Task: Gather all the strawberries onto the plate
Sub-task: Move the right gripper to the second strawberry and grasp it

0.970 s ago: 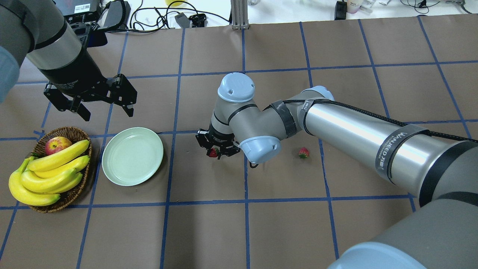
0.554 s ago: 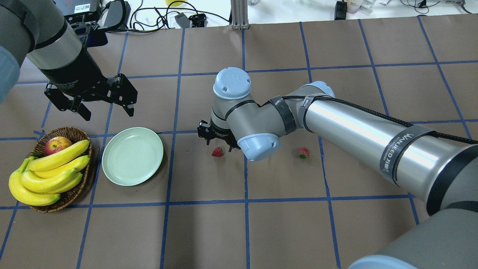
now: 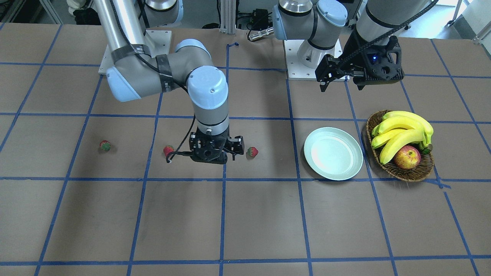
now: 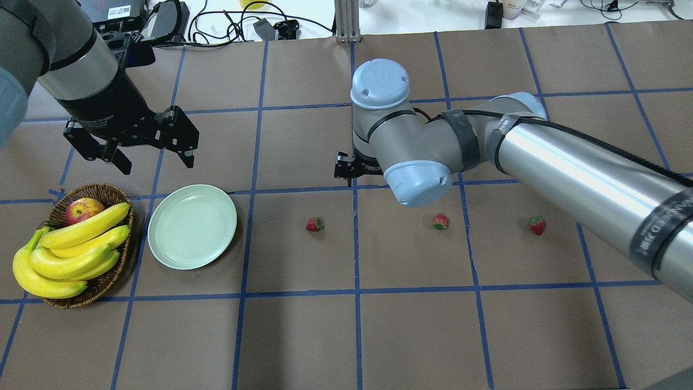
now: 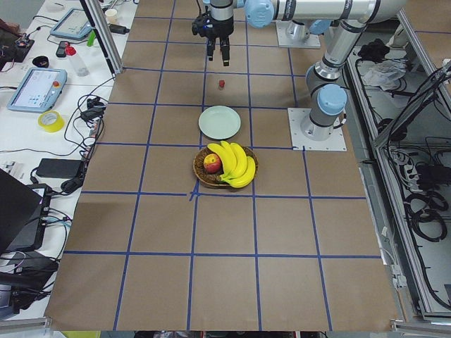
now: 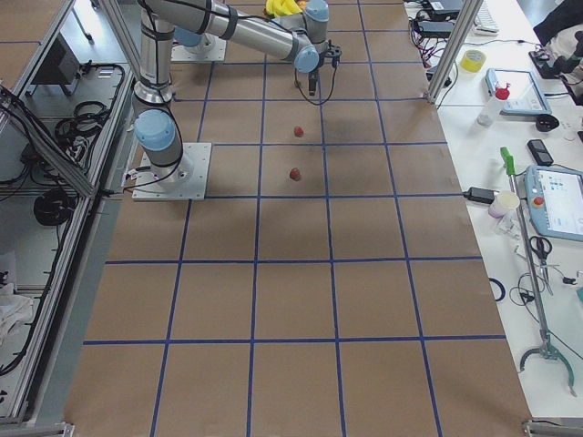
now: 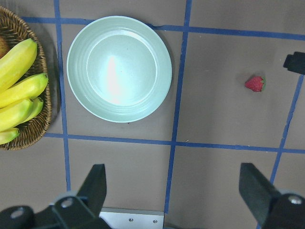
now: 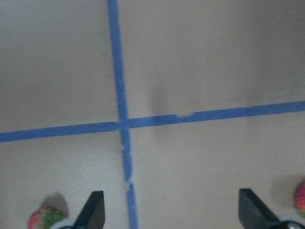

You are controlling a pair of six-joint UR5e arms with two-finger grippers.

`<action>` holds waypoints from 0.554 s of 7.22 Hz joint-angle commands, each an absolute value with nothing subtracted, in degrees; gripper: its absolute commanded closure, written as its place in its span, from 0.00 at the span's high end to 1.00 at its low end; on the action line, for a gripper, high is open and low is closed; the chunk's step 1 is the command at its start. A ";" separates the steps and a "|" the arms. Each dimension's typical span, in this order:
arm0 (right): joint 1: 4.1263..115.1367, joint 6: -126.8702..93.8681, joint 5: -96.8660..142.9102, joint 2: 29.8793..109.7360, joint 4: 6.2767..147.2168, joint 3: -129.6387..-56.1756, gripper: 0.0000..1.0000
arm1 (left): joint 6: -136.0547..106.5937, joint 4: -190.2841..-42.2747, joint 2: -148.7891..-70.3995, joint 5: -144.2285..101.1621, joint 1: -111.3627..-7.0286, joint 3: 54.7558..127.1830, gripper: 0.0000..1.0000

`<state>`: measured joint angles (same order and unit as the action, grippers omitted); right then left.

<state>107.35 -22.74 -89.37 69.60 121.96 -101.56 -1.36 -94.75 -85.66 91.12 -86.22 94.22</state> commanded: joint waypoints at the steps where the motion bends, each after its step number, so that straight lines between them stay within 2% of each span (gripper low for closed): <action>1: 98.47 -15.41 -90.88 75.21 122.23 -110.60 0.97 | -1.41 -94.75 -85.69 91.23 -86.31 94.22 1.00; 3: 95.89 -14.15 -90.61 75.15 135.00 -119.58 0.96 | -1.32 -94.57 -85.69 91.06 -86.13 94.22 1.00; 4: 95.89 -14.32 -89.83 74.19 136.31 -121.10 0.96 | -1.14 -94.92 -85.52 91.40 -86.22 94.31 1.00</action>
